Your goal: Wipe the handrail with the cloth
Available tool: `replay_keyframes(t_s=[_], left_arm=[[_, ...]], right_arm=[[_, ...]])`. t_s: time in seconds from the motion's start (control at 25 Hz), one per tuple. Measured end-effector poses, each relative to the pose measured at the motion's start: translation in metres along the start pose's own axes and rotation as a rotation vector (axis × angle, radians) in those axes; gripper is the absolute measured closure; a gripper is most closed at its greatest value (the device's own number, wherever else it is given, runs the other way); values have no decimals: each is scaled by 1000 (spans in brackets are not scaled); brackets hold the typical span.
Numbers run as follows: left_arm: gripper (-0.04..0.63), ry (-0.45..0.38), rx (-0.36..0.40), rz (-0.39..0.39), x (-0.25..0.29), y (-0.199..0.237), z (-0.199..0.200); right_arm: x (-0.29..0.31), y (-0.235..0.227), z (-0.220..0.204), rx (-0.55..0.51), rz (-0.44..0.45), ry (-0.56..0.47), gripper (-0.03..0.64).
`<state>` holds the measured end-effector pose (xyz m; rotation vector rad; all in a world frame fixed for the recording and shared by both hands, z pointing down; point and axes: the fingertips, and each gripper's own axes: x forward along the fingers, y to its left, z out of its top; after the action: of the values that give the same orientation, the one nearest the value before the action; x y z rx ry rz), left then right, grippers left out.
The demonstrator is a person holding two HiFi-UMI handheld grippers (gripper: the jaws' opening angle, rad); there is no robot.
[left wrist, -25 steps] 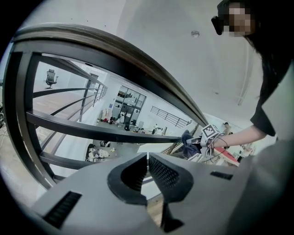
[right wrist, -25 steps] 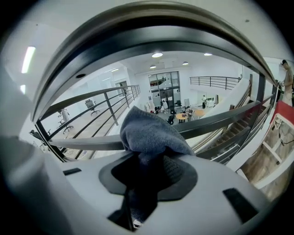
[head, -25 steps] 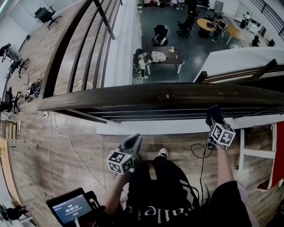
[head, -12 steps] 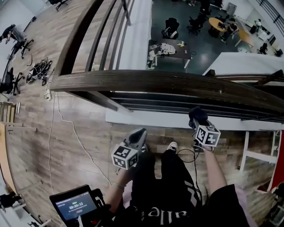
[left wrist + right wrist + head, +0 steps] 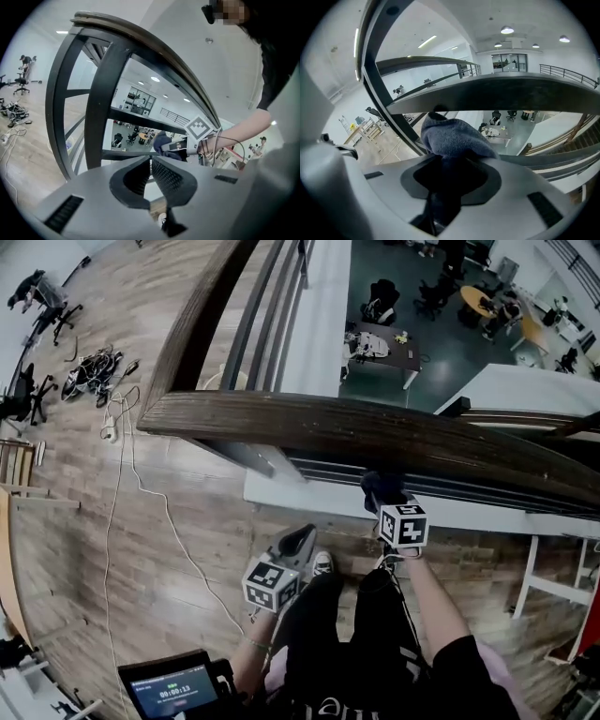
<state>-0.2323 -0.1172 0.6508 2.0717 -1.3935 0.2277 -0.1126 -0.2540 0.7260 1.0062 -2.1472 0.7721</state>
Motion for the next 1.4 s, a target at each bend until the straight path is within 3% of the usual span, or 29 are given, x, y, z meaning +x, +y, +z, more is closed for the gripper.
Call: replay_keyframes(t_s=[0.28,0.6,0.76,1.0,1.4], left_arm=[[594,-25,-49,14,-13,66,-19],[594,-5,-111,31,-23,92,-54],[594,14,-123,33,-23,95,-67],[594,34,-107,17,-6,91,-72],[594,60,-51,-29,48,37,-49]], right_arm=[[94,99,20,-35,76,22,508],[163,150,32,-66,119,41,508],[176,141,19,-65,93,83,508],[164,115,14,-60,78,62,508],[118,11,3,7,10,41,508]])
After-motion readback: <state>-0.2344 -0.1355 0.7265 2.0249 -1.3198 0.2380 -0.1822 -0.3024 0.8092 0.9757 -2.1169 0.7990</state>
